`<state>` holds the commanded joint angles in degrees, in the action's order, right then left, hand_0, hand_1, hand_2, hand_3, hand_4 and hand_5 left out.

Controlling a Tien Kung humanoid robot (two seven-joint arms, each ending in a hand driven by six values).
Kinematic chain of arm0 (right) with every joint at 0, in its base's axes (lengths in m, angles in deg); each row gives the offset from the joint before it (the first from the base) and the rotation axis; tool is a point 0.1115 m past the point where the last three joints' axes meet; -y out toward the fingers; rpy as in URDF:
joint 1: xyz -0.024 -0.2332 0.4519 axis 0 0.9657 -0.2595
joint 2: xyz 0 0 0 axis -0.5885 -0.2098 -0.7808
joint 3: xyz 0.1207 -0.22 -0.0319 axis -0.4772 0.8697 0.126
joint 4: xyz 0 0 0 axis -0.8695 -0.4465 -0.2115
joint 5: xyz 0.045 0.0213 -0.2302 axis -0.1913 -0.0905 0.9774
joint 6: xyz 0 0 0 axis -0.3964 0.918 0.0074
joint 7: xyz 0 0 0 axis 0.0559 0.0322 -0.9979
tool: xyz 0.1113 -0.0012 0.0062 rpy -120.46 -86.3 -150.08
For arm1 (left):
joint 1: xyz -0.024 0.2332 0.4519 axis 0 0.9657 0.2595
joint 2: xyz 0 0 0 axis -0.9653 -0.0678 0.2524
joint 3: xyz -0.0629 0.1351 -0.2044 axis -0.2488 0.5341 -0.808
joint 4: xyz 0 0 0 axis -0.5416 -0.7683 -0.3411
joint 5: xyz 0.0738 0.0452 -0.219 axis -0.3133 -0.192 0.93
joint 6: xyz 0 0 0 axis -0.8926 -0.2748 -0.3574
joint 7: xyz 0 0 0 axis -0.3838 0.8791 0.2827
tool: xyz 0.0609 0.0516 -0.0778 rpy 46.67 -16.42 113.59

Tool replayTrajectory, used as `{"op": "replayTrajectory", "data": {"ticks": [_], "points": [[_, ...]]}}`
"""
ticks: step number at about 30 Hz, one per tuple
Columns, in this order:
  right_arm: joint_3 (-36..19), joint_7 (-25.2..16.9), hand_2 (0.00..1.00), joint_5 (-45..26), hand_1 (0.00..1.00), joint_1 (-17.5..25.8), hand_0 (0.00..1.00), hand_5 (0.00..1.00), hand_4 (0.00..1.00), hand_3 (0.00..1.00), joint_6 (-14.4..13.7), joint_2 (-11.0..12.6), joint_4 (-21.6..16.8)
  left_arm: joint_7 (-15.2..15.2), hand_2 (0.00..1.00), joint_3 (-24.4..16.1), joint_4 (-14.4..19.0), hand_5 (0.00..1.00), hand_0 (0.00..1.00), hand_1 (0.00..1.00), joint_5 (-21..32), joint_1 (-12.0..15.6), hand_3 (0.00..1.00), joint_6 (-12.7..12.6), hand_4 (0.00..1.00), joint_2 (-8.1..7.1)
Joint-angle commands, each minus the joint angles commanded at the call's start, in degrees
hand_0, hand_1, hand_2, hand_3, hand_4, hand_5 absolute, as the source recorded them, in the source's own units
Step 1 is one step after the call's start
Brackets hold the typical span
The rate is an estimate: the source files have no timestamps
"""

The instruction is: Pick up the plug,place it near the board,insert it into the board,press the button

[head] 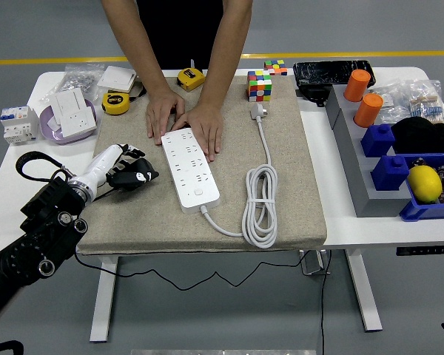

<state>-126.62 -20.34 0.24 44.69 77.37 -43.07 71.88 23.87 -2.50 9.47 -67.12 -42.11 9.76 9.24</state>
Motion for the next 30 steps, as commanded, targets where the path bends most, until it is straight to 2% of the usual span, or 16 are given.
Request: {"op": "replayTrajectory", "data": {"ticks": [2,5,7,12,16,19,23,27,30], "points": [[0.0,0.0,0.736,0.0,0.833,0.0,0.998,0.874,0.998,0.751,0.0,0.0,0.0,0.1,0.998,-0.3,0.5,0.97,0.998,0.998,0.3,0.2,0.998,0.4,0.998,-0.09],[-0.2,0.0,0.736,0.2,0.833,0.2,0.998,0.874,0.998,0.751,0.0,0.0,0.0,0.5,0.998,-1.7,3.0,0.998,0.998,0.998,2.3,1.2,0.998,1.0,0.998,-0.27],[-0.3,0.0,0.736,0.3,0.833,0.2,0.998,0.874,0.998,0.751,0.0,0.0,0.0,-0.3,0.998,-4.1,6.0,0.998,0.998,0.998,4.9,2.7,0.998,-0.3,0.998,0.12],[-0.3,0.0,0.735,0.3,0.833,0.3,0.998,0.874,0.998,0.75,0.0,-0.2,0.0,-5.7,0.998,-12.4,15.2,0.998,0.998,0.998,15.1,6.9,0.998,-6.0,0.998,2.56],[-0.5,0.0,0.733,0.4,0.831,0.6,0.998,0.872,0.998,0.747,0.0,-0.3,0.0,-11.8,0.998,-19.4,23.0,0.998,0.998,0.998,24.6,10.4,0.998,-8.6,0.998,4.34],[-0.7,0.0,0.733,0.6,0.831,0.8,0.998,0.872,0.998,0.747,0.0,-0.4,0.0,-14.8,0.998,-23.6,27.3,0.998,0.998,0.998,31.6,12.8,0.998,-7.4,0.998,5.01],[-0.8,0.0,0.734,0.5,0.832,0.9,0.998,0.872,0.998,0.747,0.0,-0.5,0.0,-17.5,0.998,-29.9,32.4,0.998,0.998,0.998,41.7,16.6,0.994,-3.8,0.998,6.75],[-0.8,-0.2,0.733,0.4,0.831,0.9,0.998,0.872,0.998,0.747,0.0,-0.6,0.0,-18.3,0.994,-35.4,35.7,0.998,0.998,0.998,51.0,19.6,0.977,-1.2,0.998,8.27],[-0.7,-0.3,0.733,0.1,0.831,1.0,0.998,0.872,0.998,0.747,0.0,-0.9,0.0,-18.2,0.994,-38.5,37.6,0.998,0.998,0.998,58.5,21.9,0.977,0.7,0.998,8.59]]}}
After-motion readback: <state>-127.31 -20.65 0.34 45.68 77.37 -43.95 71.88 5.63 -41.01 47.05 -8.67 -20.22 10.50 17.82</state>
